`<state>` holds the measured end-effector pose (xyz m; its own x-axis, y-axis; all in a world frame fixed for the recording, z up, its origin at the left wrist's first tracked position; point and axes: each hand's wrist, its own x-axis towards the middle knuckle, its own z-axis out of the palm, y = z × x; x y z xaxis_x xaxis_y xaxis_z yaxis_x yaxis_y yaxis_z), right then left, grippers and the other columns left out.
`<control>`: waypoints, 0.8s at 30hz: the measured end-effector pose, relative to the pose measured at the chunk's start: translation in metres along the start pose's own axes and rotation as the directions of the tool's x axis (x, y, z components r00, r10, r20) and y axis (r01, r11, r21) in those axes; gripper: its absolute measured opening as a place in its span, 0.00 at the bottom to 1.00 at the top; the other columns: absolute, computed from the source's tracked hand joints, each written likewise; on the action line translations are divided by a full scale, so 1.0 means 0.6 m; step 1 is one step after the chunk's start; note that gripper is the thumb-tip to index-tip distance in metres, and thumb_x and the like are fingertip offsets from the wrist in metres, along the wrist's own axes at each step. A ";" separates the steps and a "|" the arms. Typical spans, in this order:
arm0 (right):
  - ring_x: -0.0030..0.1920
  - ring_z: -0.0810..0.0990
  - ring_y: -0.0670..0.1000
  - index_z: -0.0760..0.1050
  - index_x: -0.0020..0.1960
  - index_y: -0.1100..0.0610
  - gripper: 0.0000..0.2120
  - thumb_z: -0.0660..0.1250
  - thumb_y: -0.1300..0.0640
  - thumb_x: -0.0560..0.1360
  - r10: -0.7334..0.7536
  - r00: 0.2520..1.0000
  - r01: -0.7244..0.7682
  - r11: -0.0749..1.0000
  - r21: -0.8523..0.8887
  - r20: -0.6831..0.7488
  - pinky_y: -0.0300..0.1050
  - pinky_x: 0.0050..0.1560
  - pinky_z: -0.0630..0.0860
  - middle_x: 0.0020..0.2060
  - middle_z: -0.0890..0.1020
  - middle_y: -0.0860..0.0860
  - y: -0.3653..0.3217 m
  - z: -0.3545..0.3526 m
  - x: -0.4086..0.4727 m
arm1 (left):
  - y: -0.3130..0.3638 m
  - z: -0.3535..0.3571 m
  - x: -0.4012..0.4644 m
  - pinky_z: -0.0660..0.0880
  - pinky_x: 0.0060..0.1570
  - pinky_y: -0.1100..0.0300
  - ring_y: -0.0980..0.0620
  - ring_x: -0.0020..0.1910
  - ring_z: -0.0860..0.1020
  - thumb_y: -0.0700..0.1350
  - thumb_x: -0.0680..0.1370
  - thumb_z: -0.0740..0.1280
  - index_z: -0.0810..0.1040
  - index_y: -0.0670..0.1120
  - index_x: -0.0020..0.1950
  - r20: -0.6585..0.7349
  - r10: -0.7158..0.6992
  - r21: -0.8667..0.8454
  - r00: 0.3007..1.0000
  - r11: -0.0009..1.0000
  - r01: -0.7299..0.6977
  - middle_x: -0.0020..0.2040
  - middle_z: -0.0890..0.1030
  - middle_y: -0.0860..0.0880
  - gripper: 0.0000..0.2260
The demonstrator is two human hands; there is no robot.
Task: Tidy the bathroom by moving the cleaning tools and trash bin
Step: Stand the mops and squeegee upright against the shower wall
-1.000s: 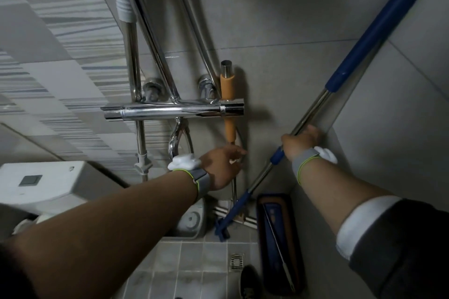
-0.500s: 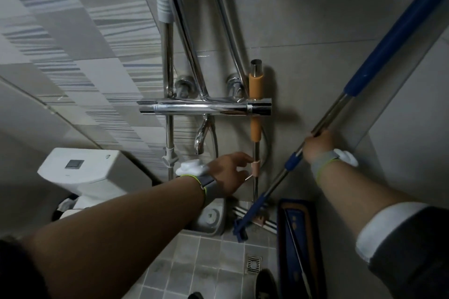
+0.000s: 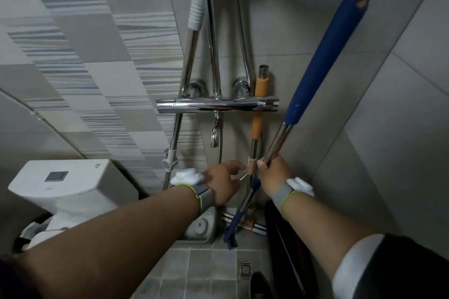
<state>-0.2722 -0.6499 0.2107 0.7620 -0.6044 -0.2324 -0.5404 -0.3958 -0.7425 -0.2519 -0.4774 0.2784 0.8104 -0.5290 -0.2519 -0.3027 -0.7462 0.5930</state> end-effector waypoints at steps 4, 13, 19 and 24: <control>0.46 0.83 0.57 0.72 0.54 0.48 0.16 0.61 0.38 0.75 -0.082 0.992 0.082 0.997 0.003 -0.098 0.47 0.49 0.78 0.47 0.82 0.50 -0.047 0.018 -0.085 | -0.041 0.001 -0.046 0.71 0.55 0.66 0.52 0.59 0.78 0.47 0.78 0.65 0.74 0.54 0.66 0.018 0.051 0.000 0.999 0.999 -0.051 0.62 0.80 0.52 0.16; 0.41 0.76 0.50 0.71 0.49 0.52 0.14 0.61 0.41 0.78 -0.355 0.913 0.363 0.932 0.002 -0.199 0.44 0.44 0.73 0.46 0.74 0.48 -0.169 0.015 -0.248 | -0.099 0.041 -0.084 0.77 0.53 0.56 0.42 0.55 0.80 0.53 0.75 0.66 0.71 0.47 0.68 0.016 -0.020 0.001 1.000 1.000 0.020 0.58 0.81 0.44 0.23; 0.40 0.78 0.51 0.69 0.46 0.48 0.17 0.57 0.35 0.74 -0.464 0.874 0.471 0.882 0.013 -0.145 0.53 0.44 0.78 0.41 0.76 0.47 -0.184 0.015 -0.276 | -0.097 0.031 -0.091 0.73 0.47 0.58 0.41 0.55 0.80 0.49 0.79 0.61 0.78 0.43 0.58 -0.001 0.033 0.130 0.999 0.991 -0.033 0.55 0.82 0.42 0.14; 0.45 0.78 0.51 0.66 0.50 0.45 0.09 0.64 0.43 0.75 -0.358 0.933 0.357 0.920 -0.162 0.027 0.51 0.48 0.78 0.50 0.75 0.47 -0.137 0.026 -0.281 | -0.090 0.006 -0.104 0.71 0.43 0.58 0.41 0.51 0.81 0.47 0.79 0.60 0.78 0.43 0.54 -0.032 0.151 0.159 0.988 0.977 -0.144 0.51 0.83 0.41 0.11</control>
<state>-0.3505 -0.5049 0.3013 0.9143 -0.4038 0.0315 -0.2827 -0.6919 -0.6643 -0.2877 -0.4055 0.2591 0.7711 -0.6222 -0.1350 -0.4920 -0.7169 0.4939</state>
